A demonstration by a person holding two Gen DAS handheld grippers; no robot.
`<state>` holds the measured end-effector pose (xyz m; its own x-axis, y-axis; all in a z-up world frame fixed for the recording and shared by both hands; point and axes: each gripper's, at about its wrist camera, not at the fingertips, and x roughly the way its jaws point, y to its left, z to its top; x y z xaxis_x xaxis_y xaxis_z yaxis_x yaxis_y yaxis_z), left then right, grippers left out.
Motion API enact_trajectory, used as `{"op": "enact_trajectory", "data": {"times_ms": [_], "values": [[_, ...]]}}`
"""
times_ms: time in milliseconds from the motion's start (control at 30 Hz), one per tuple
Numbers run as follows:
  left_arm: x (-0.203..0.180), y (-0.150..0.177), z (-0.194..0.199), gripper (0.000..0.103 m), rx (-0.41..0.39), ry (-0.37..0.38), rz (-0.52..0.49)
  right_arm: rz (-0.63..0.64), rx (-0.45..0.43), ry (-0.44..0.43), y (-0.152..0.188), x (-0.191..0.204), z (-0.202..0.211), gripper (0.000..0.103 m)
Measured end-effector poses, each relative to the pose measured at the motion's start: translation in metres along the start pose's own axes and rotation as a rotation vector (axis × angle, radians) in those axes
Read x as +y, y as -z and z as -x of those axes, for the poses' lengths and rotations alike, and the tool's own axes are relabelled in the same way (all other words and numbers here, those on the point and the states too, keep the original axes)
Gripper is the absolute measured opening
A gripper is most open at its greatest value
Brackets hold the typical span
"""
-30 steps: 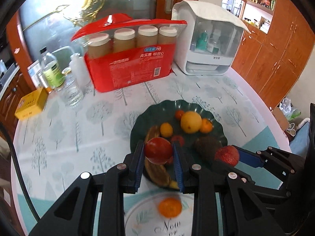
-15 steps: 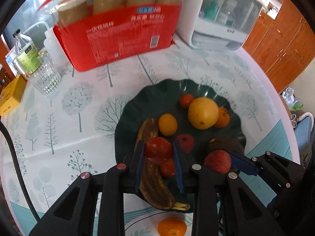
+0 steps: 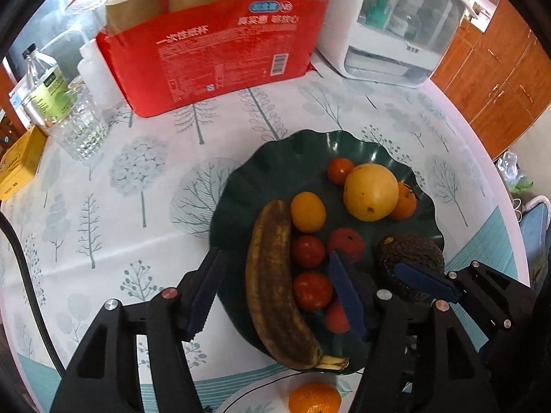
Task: Organize fruits
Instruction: 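Lower the tomato and lychee onto the green plate and open both tools, then withdraw both tools from the green plate back toward the orange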
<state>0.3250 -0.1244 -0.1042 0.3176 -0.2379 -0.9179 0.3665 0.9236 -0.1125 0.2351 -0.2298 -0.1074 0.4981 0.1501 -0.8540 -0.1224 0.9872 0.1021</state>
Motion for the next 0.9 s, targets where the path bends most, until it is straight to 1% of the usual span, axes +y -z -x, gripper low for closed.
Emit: {"op": "enact_trajectory", "data": {"times_ms": [367,633,767,833,900], "values": [[0.003,0.006,0.030,0.066,-0.044,-0.022,0.009,-0.026,-0.016,-0.008,-0.003,-0.003,0.015,0.045],[-0.002,0.013,0.057,0.067,-0.071,-0.035,-0.001,-0.033,-0.048,-0.006,-0.007,0.000,0.039,0.045],[-0.002,0.016,0.077,0.073,-0.100,-0.038,0.011,-0.033,-0.075,-0.003,-0.008,0.001,0.057,0.045],[-0.002,0.019,0.090,0.074,-0.116,-0.039,0.018,-0.034,-0.087,-0.005,-0.008,0.002,0.065,0.045],[-0.002,0.022,0.099,0.079,-0.126,-0.044,0.027,-0.033,-0.101,-0.010,-0.008,0.003,0.075,0.045]]}}
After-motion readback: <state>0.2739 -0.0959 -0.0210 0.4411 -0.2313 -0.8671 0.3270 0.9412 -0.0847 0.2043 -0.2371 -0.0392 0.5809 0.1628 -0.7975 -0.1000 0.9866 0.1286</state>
